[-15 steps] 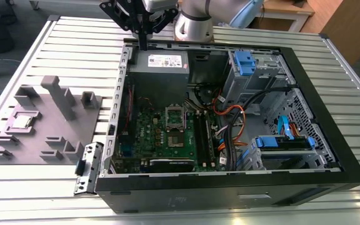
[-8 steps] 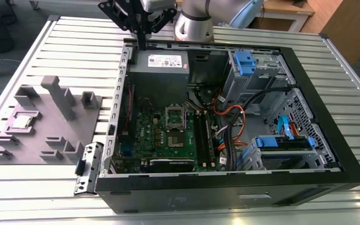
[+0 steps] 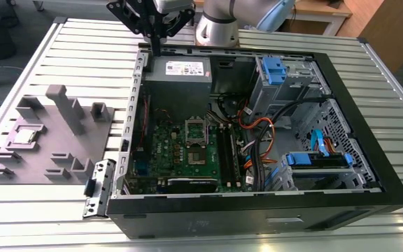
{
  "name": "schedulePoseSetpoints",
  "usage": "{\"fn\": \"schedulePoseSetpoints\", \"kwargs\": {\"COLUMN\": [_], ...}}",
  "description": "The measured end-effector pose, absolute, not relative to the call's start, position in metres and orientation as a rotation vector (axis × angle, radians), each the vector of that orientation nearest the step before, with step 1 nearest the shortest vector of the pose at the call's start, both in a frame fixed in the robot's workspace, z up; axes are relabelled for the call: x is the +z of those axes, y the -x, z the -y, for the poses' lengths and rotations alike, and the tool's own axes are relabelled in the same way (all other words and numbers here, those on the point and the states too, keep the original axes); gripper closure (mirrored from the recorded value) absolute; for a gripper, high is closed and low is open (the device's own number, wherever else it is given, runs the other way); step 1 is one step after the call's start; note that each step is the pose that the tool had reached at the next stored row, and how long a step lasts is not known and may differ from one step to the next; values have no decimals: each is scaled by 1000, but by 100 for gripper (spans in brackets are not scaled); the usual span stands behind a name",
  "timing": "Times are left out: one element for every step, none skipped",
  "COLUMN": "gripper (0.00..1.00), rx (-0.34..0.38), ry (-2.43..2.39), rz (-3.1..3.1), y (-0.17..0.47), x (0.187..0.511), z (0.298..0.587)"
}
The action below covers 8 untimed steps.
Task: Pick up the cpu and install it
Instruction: 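Reach for the cpu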
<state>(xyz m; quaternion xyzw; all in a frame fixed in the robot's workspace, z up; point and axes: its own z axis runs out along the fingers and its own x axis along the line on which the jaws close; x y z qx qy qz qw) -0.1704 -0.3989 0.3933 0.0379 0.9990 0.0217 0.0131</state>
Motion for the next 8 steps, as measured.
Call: {"fn": "schedulePoseSetpoints", "kwargs": {"gripper": [89,89,89,89,89,89,89,89], "rx": [68,68,68,68,68,68,68,68], "ry": [-118,-118,-118,-118,-118,-118,-118,-118], "rz": [-3112,-3113,-3113,-3113,-3112,-3112,-3112,-3113], "y": [171,171,171,171,171,171,171,171], "x": [393,393,393,393,393,393,393,393], "z": [399,399,399,399,399,399,399,399]}}
